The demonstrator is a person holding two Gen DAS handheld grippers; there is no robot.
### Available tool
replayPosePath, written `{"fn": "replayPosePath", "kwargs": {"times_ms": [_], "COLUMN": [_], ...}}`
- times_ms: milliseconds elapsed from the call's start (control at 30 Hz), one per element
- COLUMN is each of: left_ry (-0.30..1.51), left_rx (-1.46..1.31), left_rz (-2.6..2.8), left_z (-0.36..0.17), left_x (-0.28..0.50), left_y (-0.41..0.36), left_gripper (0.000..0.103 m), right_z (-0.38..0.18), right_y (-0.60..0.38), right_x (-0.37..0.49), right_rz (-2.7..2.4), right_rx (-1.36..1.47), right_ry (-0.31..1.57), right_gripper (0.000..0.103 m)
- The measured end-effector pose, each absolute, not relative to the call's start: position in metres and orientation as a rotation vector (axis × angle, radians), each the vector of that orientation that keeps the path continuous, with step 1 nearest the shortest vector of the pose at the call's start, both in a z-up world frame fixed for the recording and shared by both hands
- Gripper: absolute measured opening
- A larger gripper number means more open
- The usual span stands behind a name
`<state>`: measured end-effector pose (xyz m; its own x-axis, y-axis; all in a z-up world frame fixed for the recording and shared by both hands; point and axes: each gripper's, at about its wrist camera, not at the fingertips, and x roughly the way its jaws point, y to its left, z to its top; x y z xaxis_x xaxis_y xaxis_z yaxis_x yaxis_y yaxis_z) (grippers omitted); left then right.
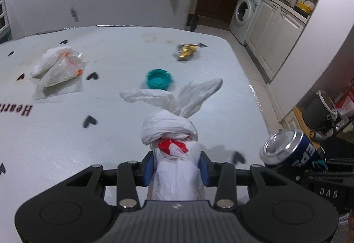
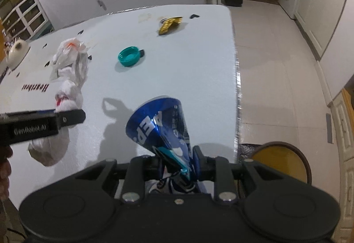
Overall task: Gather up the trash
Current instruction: 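Carry the white bag and Pepsi can in both tools over the trash bin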
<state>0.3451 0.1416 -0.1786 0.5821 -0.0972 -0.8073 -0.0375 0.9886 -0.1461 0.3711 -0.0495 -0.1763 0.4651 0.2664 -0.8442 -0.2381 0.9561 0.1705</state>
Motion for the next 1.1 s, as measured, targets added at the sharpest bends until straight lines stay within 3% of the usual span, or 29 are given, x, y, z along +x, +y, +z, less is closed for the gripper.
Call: {"fn": "replayPosePath", "kwargs": {"times_ms": [633, 1100], "left_ry": [0.974, 1.108], "left_rx": [-0.107, -0.078], "left_rz": [-0.112, -0.173], "left_z": [-0.19, -0.25], "left_x": [0.355, 0.392], "left_y": [-0.05, -0.157], "left_gripper": [0.042, 0.042], "right_z": [-0.184, -0.238], "right_y": [-0.231, -0.341], "right_x": [0.365, 0.384], "right_rz": [0.243, 0.157], "right_rx": [0.088, 0.157], "right_ry": [1.043, 1.123], "right_gripper": [0.026, 0.026]}}
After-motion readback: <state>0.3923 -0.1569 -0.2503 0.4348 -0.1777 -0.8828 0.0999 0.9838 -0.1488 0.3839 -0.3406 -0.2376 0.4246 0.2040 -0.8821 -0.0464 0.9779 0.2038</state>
